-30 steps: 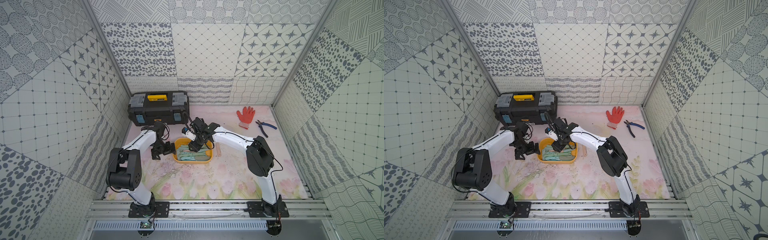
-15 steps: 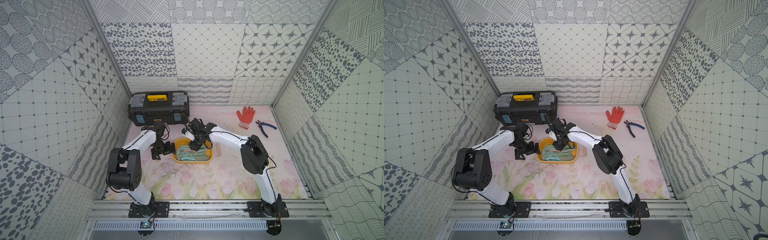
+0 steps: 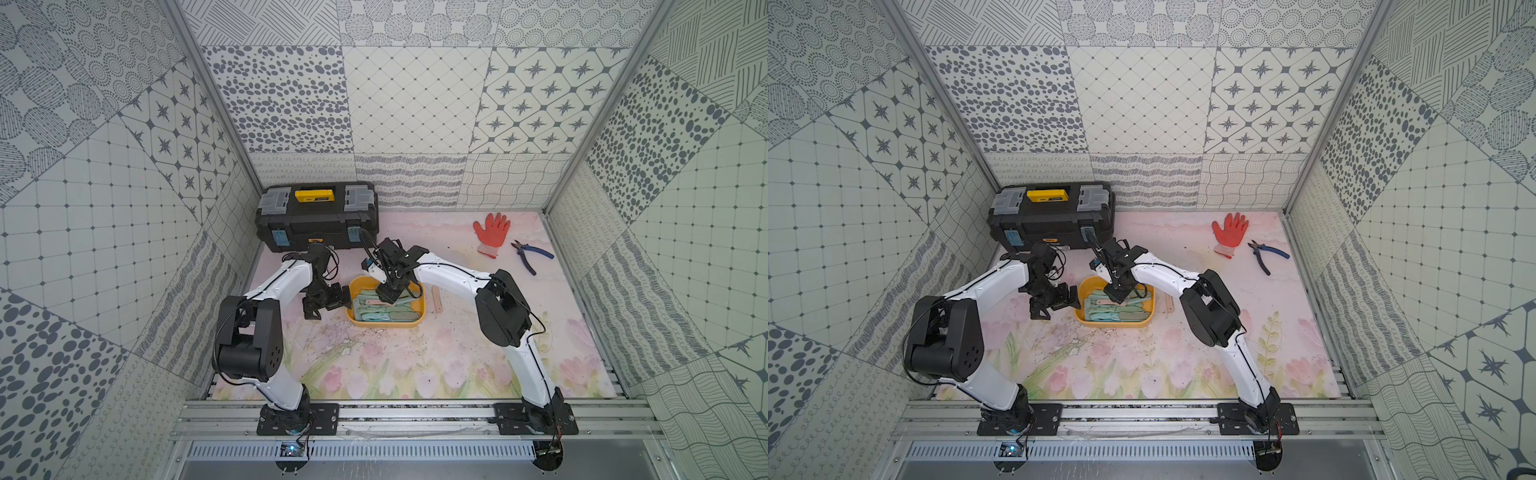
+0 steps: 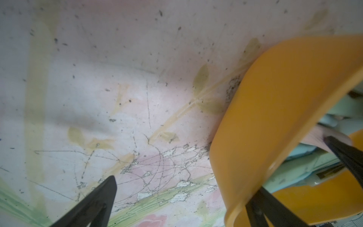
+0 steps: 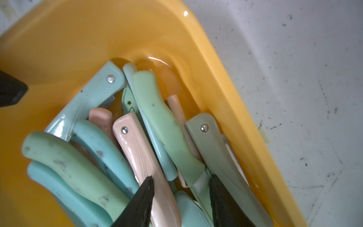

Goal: Take the fruit knife out of the storage box
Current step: Pick up the fruit knife from the storage box.

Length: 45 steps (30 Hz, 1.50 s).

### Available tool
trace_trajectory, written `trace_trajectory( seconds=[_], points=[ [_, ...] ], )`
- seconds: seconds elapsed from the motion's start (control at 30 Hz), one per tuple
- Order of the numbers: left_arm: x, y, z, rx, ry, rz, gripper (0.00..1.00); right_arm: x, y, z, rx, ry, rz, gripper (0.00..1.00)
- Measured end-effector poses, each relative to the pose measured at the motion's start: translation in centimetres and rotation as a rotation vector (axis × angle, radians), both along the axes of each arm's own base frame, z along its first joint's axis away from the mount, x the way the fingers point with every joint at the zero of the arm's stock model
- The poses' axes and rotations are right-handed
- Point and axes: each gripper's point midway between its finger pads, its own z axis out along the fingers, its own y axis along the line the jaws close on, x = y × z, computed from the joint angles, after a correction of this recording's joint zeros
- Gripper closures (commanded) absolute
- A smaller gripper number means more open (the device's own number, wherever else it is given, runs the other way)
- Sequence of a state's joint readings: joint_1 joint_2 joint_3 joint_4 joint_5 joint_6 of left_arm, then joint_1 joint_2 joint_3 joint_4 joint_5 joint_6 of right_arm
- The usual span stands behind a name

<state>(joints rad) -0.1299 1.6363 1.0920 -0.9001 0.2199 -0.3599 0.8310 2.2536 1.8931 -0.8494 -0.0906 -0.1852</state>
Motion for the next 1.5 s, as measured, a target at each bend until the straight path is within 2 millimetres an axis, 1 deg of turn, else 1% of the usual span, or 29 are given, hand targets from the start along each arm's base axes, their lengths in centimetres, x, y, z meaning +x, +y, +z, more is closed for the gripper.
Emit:
trace_trajectory(
  seconds=[0.03, 0.13, 0.27, 0.43, 0.63, 0.87, 1.03, 1.13, 1.17, 1.23, 1.3, 1.37, 1.5],
  points=[
    [0.0, 0.0, 0.0, 0.000, 0.000, 0.000, 0.02, 0.1, 0.1, 0.0, -0.002, -0.001, 0.004, 0.51],
    [0.0, 0.0, 0.0, -0.001, 0.000, 0.000, 0.02, 0.3, 0.6, -0.2, -0.010, -0.010, 0.013, 0.60],
    [0.0, 0.0, 0.0, -0.001, 0.000, 0.001, 0.02, 0.5, 0.6, -0.4, -0.014, -0.015, 0.013, 0.69],
    [0.0, 0.0, 0.0, -0.001, 0.001, 0.004, 0.02, 0.6, 0.4, -0.6, -0.023, -0.018, 0.007, 0.69],
    [0.0, 0.0, 0.0, -0.001, 0.001, 0.004, 0.02, 0.8, 0.4, -0.8, -0.017, -0.021, 0.003, 0.75],
    [0.0, 0.0, 0.0, -0.001, 0.001, 0.004, 0.02, 0.7, 0.1, -0.3, -0.010, -0.038, -0.001, 0.86],
    [0.0, 0.0, 0.0, -0.001, 0.001, 0.004, 0.02, 0.8, -0.2, -0.6, -0.022, -0.048, -0.006, 0.89],
    [0.0, 0.0, 0.0, -0.001, 0.001, 0.005, 0.02, 0.8, -0.2, -0.5, -0.020, -0.053, -0.007, 0.90],
    [0.0, 0.0, 0.0, -0.001, 0.001, 0.005, 0.02, 0.8, -0.3, -0.5, -0.021, -0.053, -0.007, 0.86],
    [0.0, 0.0, 0.0, -0.001, 0.001, 0.005, 0.02, 0.7, -0.3, -0.4, -0.021, -0.053, -0.011, 0.76],
    [0.0, 0.0, 0.0, -0.001, 0.001, 0.005, 0.02, 0.8, -0.4, -0.4, -0.023, -0.057, -0.011, 0.71],
    [0.0, 0.0, 0.0, -0.001, 0.001, 0.005, 0.02, 0.9, -0.5, -0.4, -0.028, -0.062, -0.012, 0.69],
    [0.0, 0.0, 0.0, -0.001, 0.001, 0.005, 0.02, 0.9, -0.6, -0.5, -0.034, -0.067, -0.015, 0.69]
  ],
)
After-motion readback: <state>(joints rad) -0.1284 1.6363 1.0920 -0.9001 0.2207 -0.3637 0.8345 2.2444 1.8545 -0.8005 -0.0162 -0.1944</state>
